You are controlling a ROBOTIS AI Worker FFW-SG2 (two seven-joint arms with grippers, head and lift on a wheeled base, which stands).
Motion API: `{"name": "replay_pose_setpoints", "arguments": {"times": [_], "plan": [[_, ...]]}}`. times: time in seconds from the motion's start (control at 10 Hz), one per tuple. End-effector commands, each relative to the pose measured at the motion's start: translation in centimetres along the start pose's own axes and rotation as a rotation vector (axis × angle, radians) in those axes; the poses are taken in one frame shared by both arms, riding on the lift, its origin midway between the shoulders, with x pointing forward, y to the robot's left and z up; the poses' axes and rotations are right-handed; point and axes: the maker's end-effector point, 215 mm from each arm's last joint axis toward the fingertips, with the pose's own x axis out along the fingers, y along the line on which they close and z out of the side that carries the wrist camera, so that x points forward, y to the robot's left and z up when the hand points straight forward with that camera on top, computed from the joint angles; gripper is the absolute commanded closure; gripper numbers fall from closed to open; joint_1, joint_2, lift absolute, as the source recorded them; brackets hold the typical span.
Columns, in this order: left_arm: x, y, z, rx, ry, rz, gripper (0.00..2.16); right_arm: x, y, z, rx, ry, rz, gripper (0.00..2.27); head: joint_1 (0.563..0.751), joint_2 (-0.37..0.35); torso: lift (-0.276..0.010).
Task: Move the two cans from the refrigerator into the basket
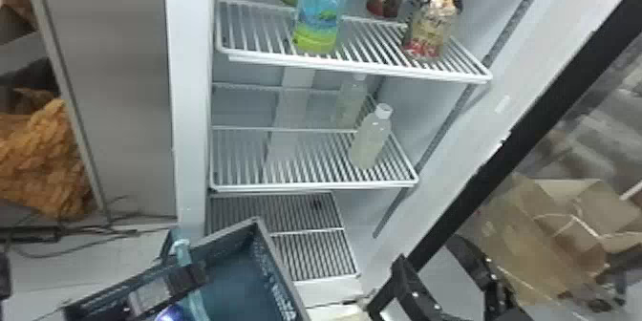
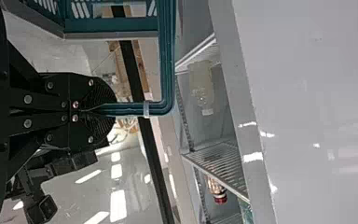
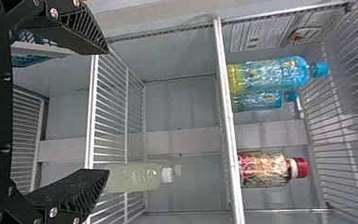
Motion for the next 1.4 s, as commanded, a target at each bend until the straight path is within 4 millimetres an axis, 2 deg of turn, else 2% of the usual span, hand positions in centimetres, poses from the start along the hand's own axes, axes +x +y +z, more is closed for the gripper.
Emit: {"name": "replay_pose_setpoints", "arguments": {"times": [0.0,0.2,0.5,1.3], "plan": [[0.0,0.0,0.1,0.001,-0.003,0.000,1.21,-0.8,-0.9,0.2,-0.020,-0.009,-0.019,0.14,0.695,-0.350,-0.219],[0.0,-0.1,0.1,0.002,-0.003,0.000,1.21,-1.4,-1.6,0.6,-0.032,-0.018,-0.038,0.14,0.695,-0.350,-0.219],[0.0,0.0,0.1,0.001,0.001,0.004,1.21,-1.8,-1.5,0.2,-0.028,-0.007,-0.040,0.14,0.695,-0.350,-0.219],[0.0,0.1,0.0,-0.001,-0.001,0.004,1.21,-1.4,-1.8,-0.1,-0.013,-0.016,-0.046,0.14,0.695,-0.350,-0.219]]}}
